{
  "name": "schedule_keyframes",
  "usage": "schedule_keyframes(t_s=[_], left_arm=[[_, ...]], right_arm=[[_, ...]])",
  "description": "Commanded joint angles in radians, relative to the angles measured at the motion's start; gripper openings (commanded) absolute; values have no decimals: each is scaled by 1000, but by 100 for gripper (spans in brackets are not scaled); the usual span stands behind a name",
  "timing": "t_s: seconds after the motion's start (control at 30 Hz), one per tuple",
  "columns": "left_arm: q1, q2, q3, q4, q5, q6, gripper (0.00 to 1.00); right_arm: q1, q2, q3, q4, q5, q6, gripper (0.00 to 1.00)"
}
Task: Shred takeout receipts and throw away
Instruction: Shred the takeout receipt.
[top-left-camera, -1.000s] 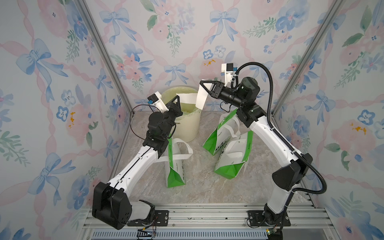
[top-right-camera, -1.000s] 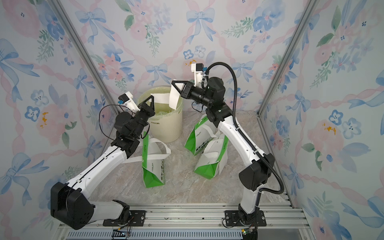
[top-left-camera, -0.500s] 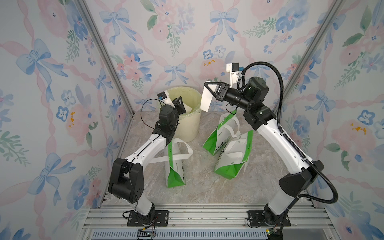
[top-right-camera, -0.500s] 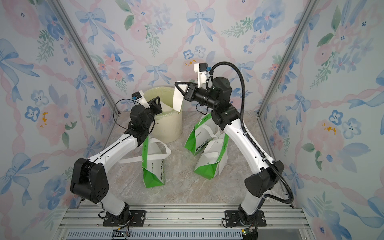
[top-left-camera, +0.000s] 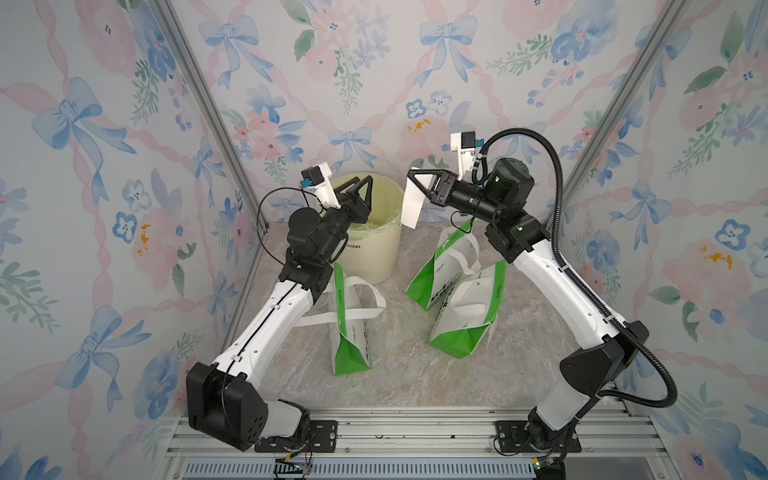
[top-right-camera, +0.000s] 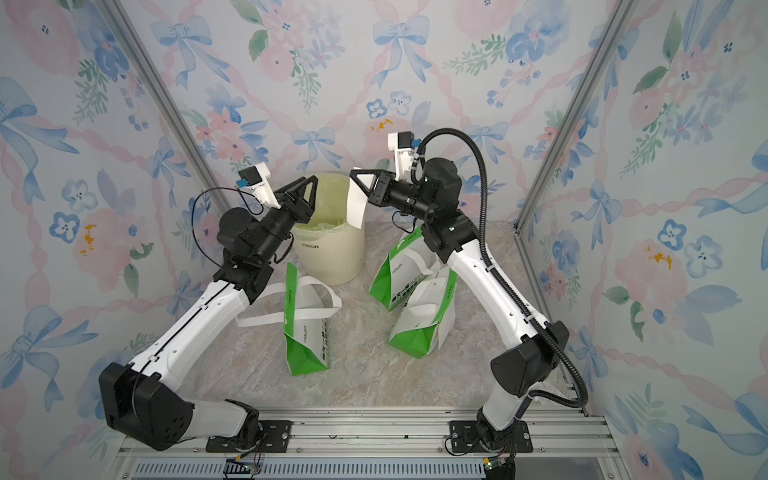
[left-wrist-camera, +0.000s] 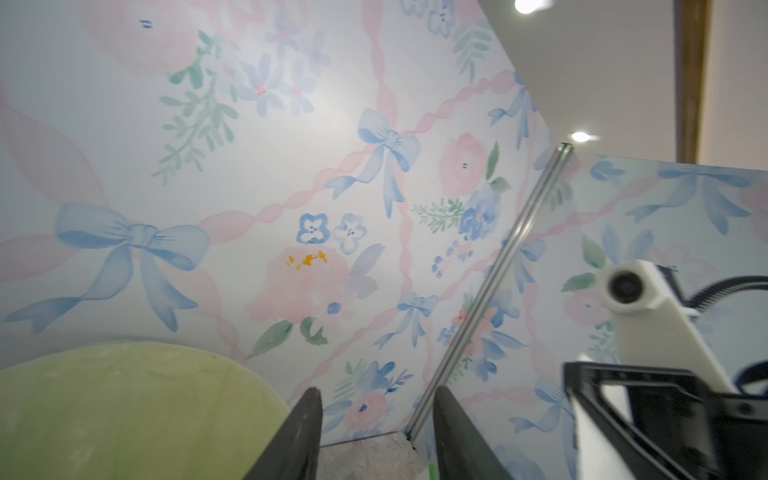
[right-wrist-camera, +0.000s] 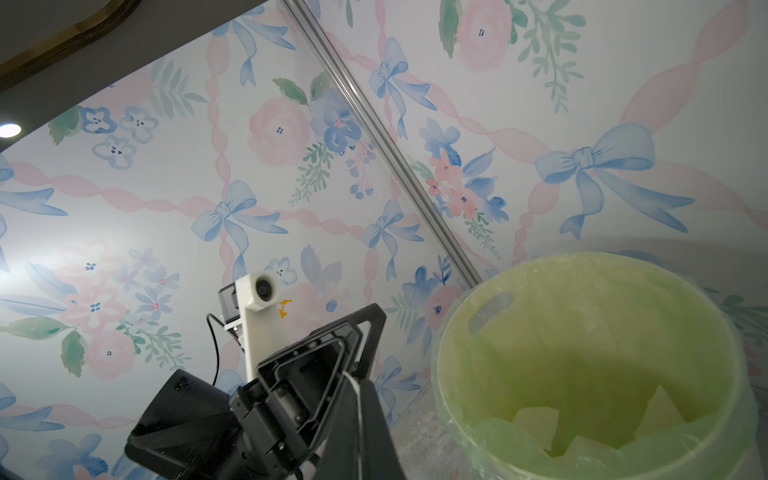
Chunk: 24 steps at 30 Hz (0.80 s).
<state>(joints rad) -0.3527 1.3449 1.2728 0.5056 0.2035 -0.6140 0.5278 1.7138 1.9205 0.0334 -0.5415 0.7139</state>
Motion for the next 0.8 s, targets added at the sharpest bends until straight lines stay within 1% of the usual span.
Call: schedule_keyframes(t_s=[0.0,0.1,0.27,0.4,0.5,0.57,0.6,0.77], left_arm=[[-37,-51,-13,37,237,-63,53],[-63,-93,-57,101,297,-107,60],[-75,-97,-90,108,301,-123,66],[-85,-74,-101,108,307,-132,69],[-88,-55,-97,108,320,-135,69],[-91,-42,-88,109,335,-143,67],[-94,-37,-81,108,342,-145,65],[-101,-16,-56,111,364,-157,44]], right_arm=[[13,-31,-10,52,-23,33,0],[19,-34,-16,57,-27,44,0],[26,-41,-37,111,-41,88,0],[31,-48,-44,127,-53,104,0],[36,-53,-55,151,-62,122,0],[38,-54,-60,160,-65,127,0],[40,-54,-64,165,-66,128,0],[41,-53,-81,184,-68,134,0]])
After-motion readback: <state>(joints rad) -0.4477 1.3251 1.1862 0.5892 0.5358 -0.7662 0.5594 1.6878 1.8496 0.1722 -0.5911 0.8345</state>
